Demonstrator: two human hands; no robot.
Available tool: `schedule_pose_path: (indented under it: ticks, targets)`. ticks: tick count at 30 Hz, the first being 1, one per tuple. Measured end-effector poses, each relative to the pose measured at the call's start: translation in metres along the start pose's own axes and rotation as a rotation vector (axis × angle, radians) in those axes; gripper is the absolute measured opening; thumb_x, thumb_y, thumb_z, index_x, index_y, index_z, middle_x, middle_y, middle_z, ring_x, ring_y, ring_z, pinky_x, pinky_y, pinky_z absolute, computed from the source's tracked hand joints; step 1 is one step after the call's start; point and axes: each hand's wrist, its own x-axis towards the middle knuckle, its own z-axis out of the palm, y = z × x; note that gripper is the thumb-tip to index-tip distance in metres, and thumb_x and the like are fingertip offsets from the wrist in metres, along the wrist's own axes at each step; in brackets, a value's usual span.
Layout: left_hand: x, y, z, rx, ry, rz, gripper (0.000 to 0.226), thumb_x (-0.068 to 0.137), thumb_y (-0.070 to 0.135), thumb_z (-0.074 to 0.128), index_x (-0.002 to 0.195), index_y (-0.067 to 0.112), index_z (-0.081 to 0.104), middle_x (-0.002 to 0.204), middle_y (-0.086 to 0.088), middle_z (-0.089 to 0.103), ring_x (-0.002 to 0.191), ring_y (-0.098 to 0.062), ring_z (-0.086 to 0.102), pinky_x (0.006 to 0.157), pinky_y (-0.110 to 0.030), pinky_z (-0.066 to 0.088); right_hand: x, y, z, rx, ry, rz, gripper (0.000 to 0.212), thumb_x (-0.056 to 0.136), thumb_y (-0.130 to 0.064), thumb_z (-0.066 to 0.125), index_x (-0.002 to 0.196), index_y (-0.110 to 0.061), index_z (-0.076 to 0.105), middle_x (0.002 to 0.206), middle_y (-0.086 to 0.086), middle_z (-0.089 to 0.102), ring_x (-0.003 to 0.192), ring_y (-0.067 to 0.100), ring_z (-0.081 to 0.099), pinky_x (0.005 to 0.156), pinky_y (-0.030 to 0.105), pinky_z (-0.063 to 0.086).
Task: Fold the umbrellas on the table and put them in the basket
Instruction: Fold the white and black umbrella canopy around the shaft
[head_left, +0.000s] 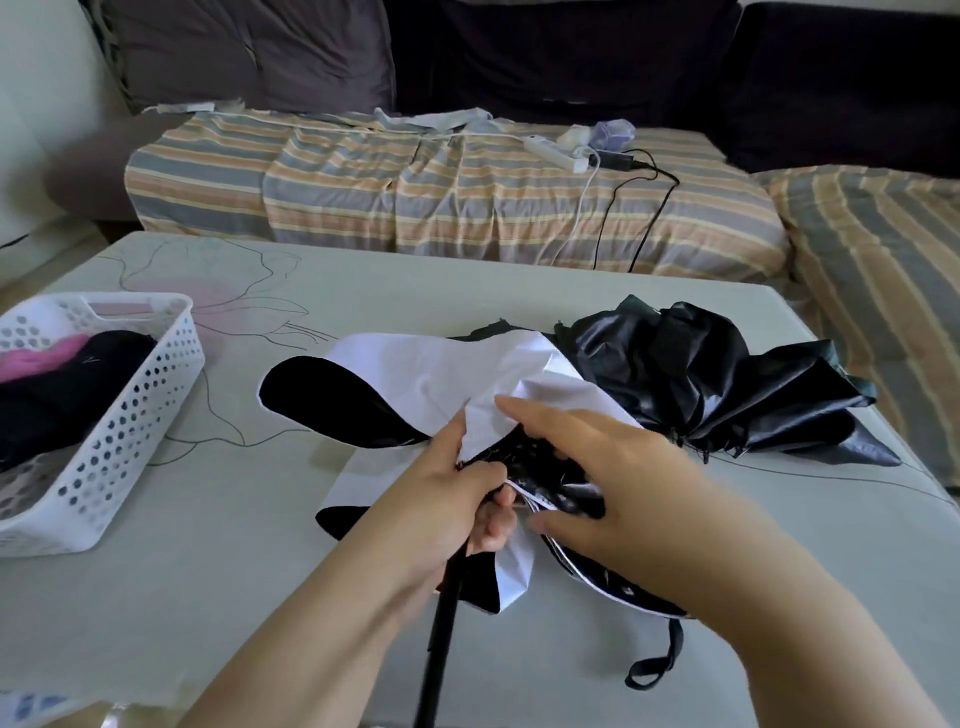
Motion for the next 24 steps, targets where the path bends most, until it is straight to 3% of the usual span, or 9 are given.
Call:
schedule_pose_path:
  ticks: [3, 5, 7, 9, 12, 17, 21, 22, 24]
  targets:
    - [0.003, -0.002, 0.003, 0.123, 0.022, 0.028, 0.063, 0.092, -0.002, 0.039, 0.143, 0.035, 0.032, 0.065, -0.004, 0.043, 0.049, -0.015, 0.037, 0.05, -0.025, 0.03, -0.012, -0.018, -0.023, 0.028, 0.5, -0.143, 0.027, 0.083, -0.019, 0.067, 0.11, -0.024, 0.07, 0.083, -0.014, 0.066, 0.07, 0.002, 0.057, 0.065, 0.016, 0.048]
    - [0.003, -0.001, 0.004, 0.108, 0.033, 0.028, 0.068, 0.093, -0.001, 0.039, 0.144, 0.041, 0.024, 0.065, -0.004, 0.043, 0.05, -0.015, 0.037, 0.053, -0.026, 0.03, -0.01, -0.013, -0.029, 0.087, 0.652, -0.201, 0.022, 0.086, -0.01, 0.064, 0.106, -0.016, 0.07, 0.09, -0.009, 0.066, 0.082, 0.002, 0.06, 0.075, 0.01, 0.045]
    - [0.003, -0.002, 0.006, 0.095, 0.03, 0.026, 0.066, 0.094, -0.001, 0.039, 0.144, 0.039, 0.025, 0.062, -0.004, 0.045, 0.048, -0.016, 0.038, 0.051, -0.025, 0.03, 0.0, 0.001, -0.021, 0.081, 0.499, -0.202, 0.032, 0.089, -0.012, 0.06, 0.12, -0.02, 0.065, 0.114, -0.009, 0.064, 0.112, 0.001, 0.055, 0.097, 0.014, 0.041]
    - [0.003, -0.004, 0.007, 0.077, 0.005, 0.033, 0.055, 0.096, -0.001, 0.04, 0.14, 0.031, 0.037, 0.062, -0.004, 0.047, 0.048, -0.016, 0.039, 0.049, -0.025, 0.032, 0.011, 0.018, -0.001, 0.134, 0.218, -0.134, 0.042, 0.092, -0.02, 0.056, 0.132, -0.031, 0.055, 0.138, -0.016, 0.051, 0.136, 0.001, 0.036, 0.113, 0.023, 0.029]
    - [0.002, -0.003, 0.004, 0.046, -0.044, 0.019, 0.042, 0.096, 0.0, 0.041, 0.123, 0.031, 0.053, 0.065, -0.006, 0.049, 0.05, -0.016, 0.04, 0.047, -0.025, 0.034, 0.015, 0.037, 0.013, 0.254, -0.101, 0.002, 0.059, 0.092, -0.028, 0.062, 0.137, -0.053, 0.034, 0.143, -0.037, 0.03, 0.139, -0.012, 0.018, 0.116, 0.021, 0.021]
    - [0.0, 0.005, -0.004, -0.027, -0.148, -0.023, 0.033, 0.095, 0.0, 0.041, 0.112, 0.022, 0.059, 0.064, -0.008, 0.046, 0.051, -0.017, 0.037, 0.045, -0.024, 0.032, 0.013, 0.04, 0.017, 0.333, -0.174, 0.007, 0.088, 0.071, -0.035, 0.083, 0.133, -0.065, 0.028, 0.14, -0.032, 0.017, 0.13, -0.014, 0.023, 0.097, 0.004, 0.03]
    - [0.0, 0.007, -0.001, -0.083, -0.21, -0.038, 0.032, 0.097, -0.001, 0.038, 0.12, 0.014, 0.054, 0.063, -0.007, 0.044, 0.05, -0.016, 0.037, 0.044, -0.022, 0.031, 0.019, 0.04, 0.025, 0.207, -0.001, -0.036, 0.078, 0.068, -0.038, 0.083, 0.133, -0.054, 0.042, 0.141, -0.021, 0.024, 0.136, 0.01, 0.026, 0.11, 0.04, 0.033]
    - [0.0, 0.007, -0.001, -0.09, -0.219, -0.034, 0.032, 0.097, -0.001, 0.037, 0.12, 0.014, 0.053, 0.063, -0.007, 0.044, 0.049, -0.015, 0.037, 0.044, -0.021, 0.03, 0.02, 0.042, 0.025, 0.184, 0.032, -0.059, 0.075, 0.069, -0.039, 0.082, 0.134, -0.05, 0.045, 0.142, -0.018, 0.029, 0.139, 0.011, 0.024, 0.111, 0.044, 0.03]
    - [0.001, 0.006, -0.001, -0.112, -0.224, -0.04, 0.031, 0.097, 0.0, 0.037, 0.119, 0.015, 0.053, 0.063, -0.007, 0.043, 0.049, -0.015, 0.037, 0.044, -0.021, 0.031, 0.021, 0.043, 0.022, 0.221, 0.04, -0.071, 0.07, 0.072, -0.037, 0.082, 0.133, -0.044, 0.049, 0.141, -0.019, 0.037, 0.139, 0.001, 0.021, 0.113, 0.034, 0.025]
